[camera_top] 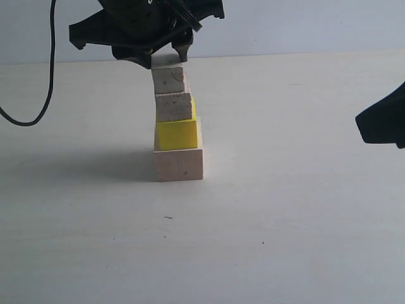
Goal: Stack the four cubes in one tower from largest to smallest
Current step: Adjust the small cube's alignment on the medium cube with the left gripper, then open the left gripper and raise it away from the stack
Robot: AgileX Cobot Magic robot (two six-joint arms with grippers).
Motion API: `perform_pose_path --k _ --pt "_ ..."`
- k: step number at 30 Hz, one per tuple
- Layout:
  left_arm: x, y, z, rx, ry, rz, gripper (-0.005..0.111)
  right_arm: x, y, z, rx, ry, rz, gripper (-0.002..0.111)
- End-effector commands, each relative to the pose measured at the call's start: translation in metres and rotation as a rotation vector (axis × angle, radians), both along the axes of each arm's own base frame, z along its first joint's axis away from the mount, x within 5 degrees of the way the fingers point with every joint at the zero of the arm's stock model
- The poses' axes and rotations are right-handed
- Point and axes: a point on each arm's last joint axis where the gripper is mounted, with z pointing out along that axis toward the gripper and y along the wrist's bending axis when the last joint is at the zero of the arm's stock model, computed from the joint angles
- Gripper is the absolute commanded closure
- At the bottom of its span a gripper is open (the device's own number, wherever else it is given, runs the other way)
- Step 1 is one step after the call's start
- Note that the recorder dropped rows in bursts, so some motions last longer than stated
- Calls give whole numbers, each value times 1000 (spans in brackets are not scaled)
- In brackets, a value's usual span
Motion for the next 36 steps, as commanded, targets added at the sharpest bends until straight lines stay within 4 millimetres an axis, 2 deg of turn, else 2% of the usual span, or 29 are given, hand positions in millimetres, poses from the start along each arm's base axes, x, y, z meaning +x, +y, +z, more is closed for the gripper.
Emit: perform_pose_path --k 1,8,10,17,20,29,34,36 --pt "-1 -1 0 -11 0 6 107 0 -2 -1 -7 -10 5 108" --pt "-1 -1 0 -9 0 4 104 0 -2 -1 -7 -10 5 108" --pt "-1 -1 0 -9 0 4 95 0 -2 -1 -7 -10 5 108" --pt "-1 -1 0 -8 2 5 56 0 -2 -1 -7 -10 5 108" --pt "-1 -1 0 -8 2 5 47 0 -2 -1 -7 -10 5 108" --pt "-1 0 2 -10 -2 3 45 0 -2 -1 -7 -10 5 108" --pt "-9 7 19 -28 -34 -14 45 0 -1 -1 -6 -9 6 108" --pt "-16 14 33 -39 -54 -24 45 0 -1 -1 -6 -9 6 108"
